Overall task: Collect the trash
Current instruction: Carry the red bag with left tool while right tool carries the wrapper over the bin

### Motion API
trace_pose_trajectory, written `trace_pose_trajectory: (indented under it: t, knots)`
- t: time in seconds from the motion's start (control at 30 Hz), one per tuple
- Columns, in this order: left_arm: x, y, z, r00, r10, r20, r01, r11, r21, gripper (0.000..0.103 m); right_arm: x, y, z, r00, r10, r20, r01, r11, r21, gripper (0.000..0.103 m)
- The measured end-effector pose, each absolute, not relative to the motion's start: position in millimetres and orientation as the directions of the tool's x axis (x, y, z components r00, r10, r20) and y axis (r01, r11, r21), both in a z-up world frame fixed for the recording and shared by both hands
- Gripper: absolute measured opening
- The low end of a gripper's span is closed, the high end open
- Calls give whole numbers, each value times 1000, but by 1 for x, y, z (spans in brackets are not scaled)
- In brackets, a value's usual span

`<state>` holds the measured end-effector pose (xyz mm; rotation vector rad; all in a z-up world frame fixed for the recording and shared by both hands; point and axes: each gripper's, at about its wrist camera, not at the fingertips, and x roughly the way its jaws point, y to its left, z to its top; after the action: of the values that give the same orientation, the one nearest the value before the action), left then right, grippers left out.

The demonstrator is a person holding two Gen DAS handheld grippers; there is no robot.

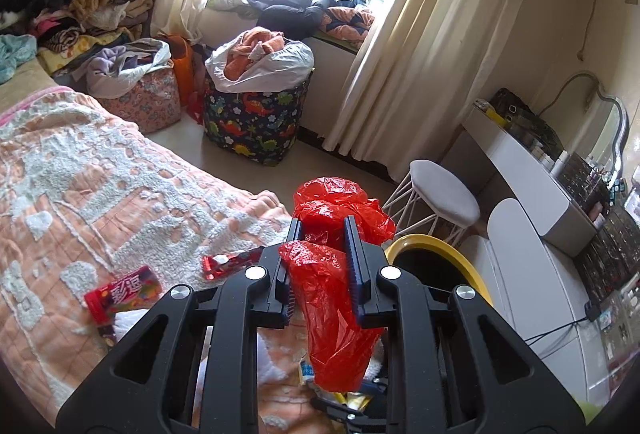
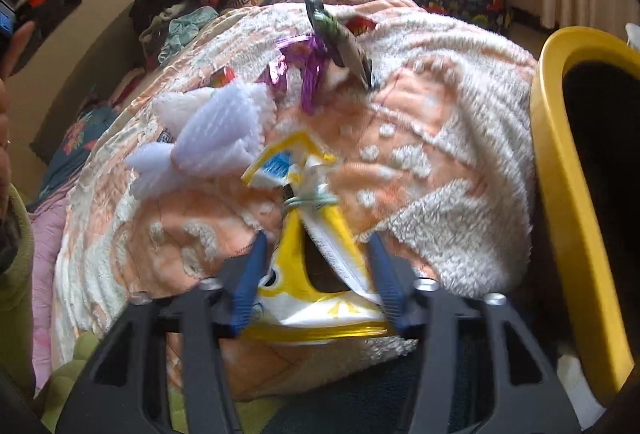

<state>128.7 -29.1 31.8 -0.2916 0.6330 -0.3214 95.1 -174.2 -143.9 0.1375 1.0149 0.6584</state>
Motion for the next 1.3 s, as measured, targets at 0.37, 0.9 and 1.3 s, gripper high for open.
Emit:
trace_pose_trajectory:
  t: [0.37, 0.9, 1.3]
  knots:
    - [130, -59, 39, 754, -405, -517, 244, 904, -352, 15, 94, -226, -95, 509, 599, -618, -400, 800, 447, 38]
    - [134, -114, 29, 703, -458, -544, 327, 888, -325, 15, 111, -327, -75, 681, 496, -539, -218, 840, 496, 38]
    - [136, -164, 2, 626, -503, -596, 406, 863, -301, 15, 116, -389, -88, 748, 381, -544, -54, 852, 521, 38]
